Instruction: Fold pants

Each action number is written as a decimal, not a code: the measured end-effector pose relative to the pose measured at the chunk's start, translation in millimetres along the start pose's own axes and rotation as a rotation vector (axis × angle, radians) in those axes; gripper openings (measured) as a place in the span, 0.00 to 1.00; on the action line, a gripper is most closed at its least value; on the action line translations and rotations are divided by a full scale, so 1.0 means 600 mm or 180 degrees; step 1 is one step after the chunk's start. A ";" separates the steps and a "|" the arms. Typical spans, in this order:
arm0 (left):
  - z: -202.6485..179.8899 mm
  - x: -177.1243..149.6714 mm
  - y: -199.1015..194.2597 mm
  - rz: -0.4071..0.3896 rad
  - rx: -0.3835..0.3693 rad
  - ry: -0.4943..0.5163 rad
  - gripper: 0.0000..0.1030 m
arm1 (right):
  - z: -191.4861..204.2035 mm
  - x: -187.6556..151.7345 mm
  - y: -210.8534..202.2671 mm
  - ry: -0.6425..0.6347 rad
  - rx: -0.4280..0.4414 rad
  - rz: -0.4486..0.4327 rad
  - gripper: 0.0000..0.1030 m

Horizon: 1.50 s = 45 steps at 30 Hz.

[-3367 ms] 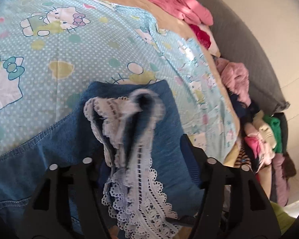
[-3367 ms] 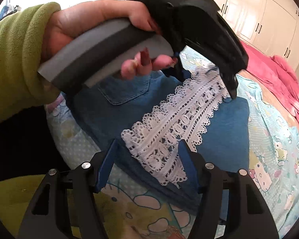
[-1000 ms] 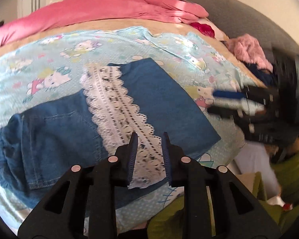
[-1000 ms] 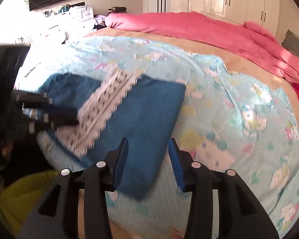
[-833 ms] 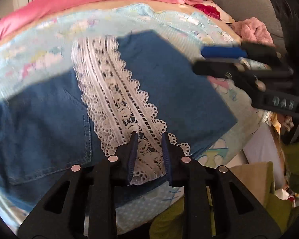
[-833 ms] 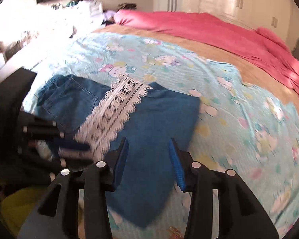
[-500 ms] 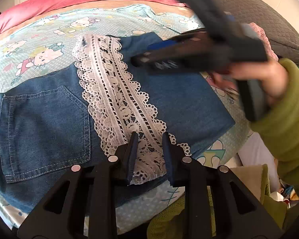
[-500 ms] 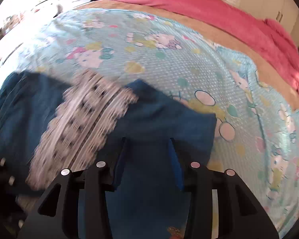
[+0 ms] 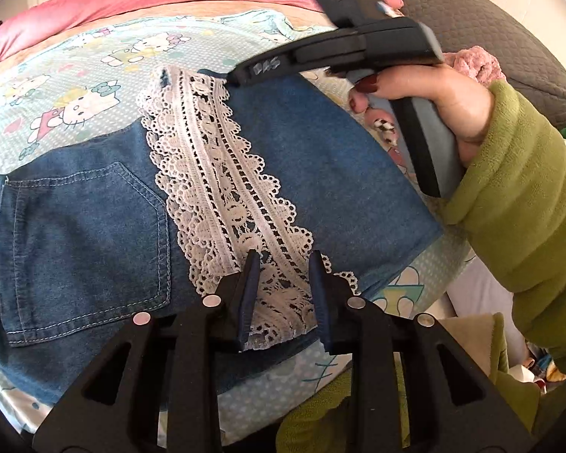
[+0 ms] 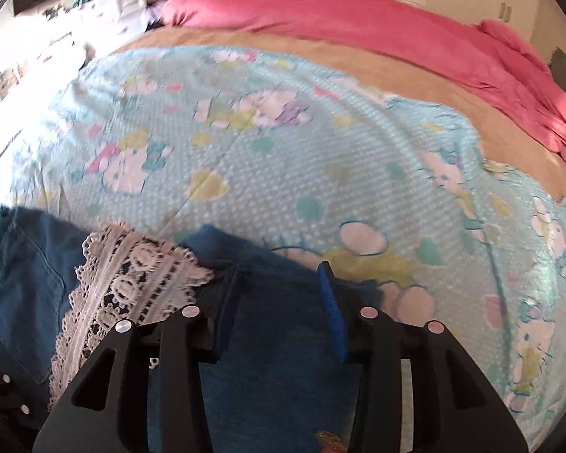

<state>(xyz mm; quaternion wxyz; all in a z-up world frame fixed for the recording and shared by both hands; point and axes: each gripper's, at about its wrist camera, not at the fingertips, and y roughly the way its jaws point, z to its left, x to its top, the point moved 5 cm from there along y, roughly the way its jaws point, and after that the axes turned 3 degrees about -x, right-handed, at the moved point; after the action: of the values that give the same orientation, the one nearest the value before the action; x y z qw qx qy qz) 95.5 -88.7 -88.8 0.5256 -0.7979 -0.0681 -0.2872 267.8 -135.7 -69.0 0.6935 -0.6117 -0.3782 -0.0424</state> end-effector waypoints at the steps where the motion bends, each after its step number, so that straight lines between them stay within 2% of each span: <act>1: 0.000 0.001 -0.002 -0.0013 -0.0010 0.0001 0.23 | -0.007 0.000 -0.010 0.0044 0.0001 -0.0042 0.40; 3: -0.003 0.002 -0.010 -0.0051 -0.0028 0.0020 0.33 | -0.021 -0.001 -0.037 0.0131 0.0028 -0.0158 0.40; 5: -0.006 0.005 -0.020 -0.0109 -0.0026 0.0035 0.38 | -0.030 -0.006 -0.062 0.0170 0.0044 -0.0249 0.51; 9: -0.002 0.012 -0.042 -0.0214 0.0058 0.0002 0.48 | -0.041 -0.019 -0.110 0.0208 0.0083 -0.0416 0.56; 10: 0.000 0.012 -0.046 -0.0229 0.0069 -0.0014 0.49 | -0.042 -0.023 -0.119 0.0219 0.0077 -0.0443 0.64; 13: 0.006 0.014 -0.060 -0.0277 0.0129 -0.0067 0.54 | -0.047 -0.030 -0.147 0.0268 0.0111 -0.0541 0.68; 15: 0.008 0.016 -0.069 -0.0321 0.0177 -0.0075 0.59 | -0.047 -0.034 -0.164 0.0296 0.0091 -0.0600 0.77; 21: 0.003 0.024 -0.090 -0.0410 0.0296 -0.0067 0.74 | -0.046 -0.041 -0.205 0.0317 0.0125 -0.0735 0.79; 22: 0.002 0.025 -0.093 -0.0419 0.0310 -0.0063 0.75 | -0.045 -0.042 -0.210 0.0313 0.0128 -0.0749 0.88; 23: 0.001 0.026 -0.096 -0.0433 0.0330 -0.0055 0.78 | -0.044 -0.043 -0.217 0.0312 0.0118 -0.0777 0.90; 28: -0.001 0.025 -0.109 -0.0477 0.0401 -0.0048 0.87 | -0.029 -0.039 -0.243 0.0242 0.0151 -0.0876 0.90; 33: 0.005 0.022 -0.123 -0.0515 0.0457 -0.0086 0.91 | -0.003 -0.026 -0.262 0.0142 0.0205 -0.0934 0.91; 45: 0.047 -0.003 -0.166 -0.0595 0.0560 -0.0328 0.91 | 0.088 0.018 -0.260 -0.0177 0.0407 -0.0907 0.91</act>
<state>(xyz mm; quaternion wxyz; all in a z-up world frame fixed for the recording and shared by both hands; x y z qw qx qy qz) 63.9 -20.1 -18.4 0.5604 -0.7525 -0.1940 -0.2865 168.8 -123.6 62.8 0.7073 -0.5075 -0.4821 -0.0992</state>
